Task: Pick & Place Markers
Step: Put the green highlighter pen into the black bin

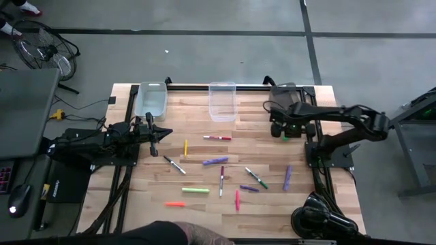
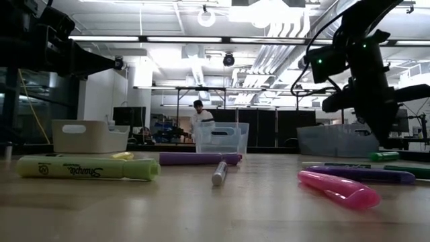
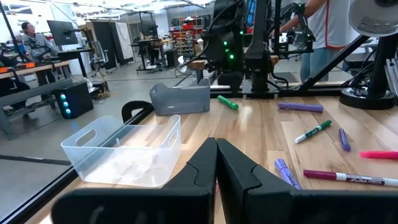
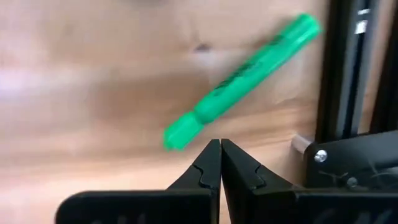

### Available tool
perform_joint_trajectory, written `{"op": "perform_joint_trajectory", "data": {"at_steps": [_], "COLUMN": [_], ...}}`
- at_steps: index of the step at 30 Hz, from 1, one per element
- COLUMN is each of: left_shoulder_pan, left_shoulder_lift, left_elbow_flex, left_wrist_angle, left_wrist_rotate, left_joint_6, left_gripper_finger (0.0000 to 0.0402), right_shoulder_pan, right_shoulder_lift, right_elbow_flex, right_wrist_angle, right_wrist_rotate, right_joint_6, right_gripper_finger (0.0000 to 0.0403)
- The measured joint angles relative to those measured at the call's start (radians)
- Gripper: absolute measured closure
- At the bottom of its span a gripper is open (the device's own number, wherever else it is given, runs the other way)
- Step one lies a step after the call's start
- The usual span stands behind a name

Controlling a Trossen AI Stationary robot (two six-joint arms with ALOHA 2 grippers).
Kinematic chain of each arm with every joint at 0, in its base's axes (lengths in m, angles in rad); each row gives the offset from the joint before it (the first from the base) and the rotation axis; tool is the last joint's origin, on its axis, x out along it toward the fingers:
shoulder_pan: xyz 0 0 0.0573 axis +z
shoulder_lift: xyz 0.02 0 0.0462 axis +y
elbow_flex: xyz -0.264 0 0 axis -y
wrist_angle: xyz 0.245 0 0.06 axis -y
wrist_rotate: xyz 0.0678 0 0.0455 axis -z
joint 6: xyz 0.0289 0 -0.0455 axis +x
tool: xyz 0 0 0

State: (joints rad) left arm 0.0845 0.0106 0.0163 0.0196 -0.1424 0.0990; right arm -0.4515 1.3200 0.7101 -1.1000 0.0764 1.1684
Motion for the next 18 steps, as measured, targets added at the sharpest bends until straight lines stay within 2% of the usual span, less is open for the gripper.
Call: {"op": "perform_joint_trajectory", "data": {"at_steps": [6, 12, 15, 18], "left_shoulder_pan": [0.0, 0.0, 0.0, 0.0], "left_shoulder_lift": [0.0, 0.0, 0.0, 0.0], "left_elbow_flex": [0.0, 0.0, 0.0, 0.0], "left_wrist_angle": [0.0, 0.0, 0.0, 0.0], "left_wrist_rotate": [0.0, 0.0, 0.0, 0.0], "left_joint_6": [0.0, 0.0, 0.0, 0.0], "left_gripper_finger": [0.04, 0.04, 0.04, 0.04], "right_shoulder_pan": [0.0, -0.032, -0.033, -0.027], "right_shoulder_lift": [-0.002, -0.002, -0.002, -0.006], "right_elbow_flex": [0.0, 0.006, 0.043, 0.097], "right_wrist_angle": [0.013, -0.035, -0.109, -0.229], "right_wrist_rotate": [-0.15, -0.296, -0.318, -0.289], "right_joint_6": [-0.429, -0.691, -0.83, -0.989], "right_gripper_finger": [0.0402, 0.0402, 0.0402, 0.0402]}}
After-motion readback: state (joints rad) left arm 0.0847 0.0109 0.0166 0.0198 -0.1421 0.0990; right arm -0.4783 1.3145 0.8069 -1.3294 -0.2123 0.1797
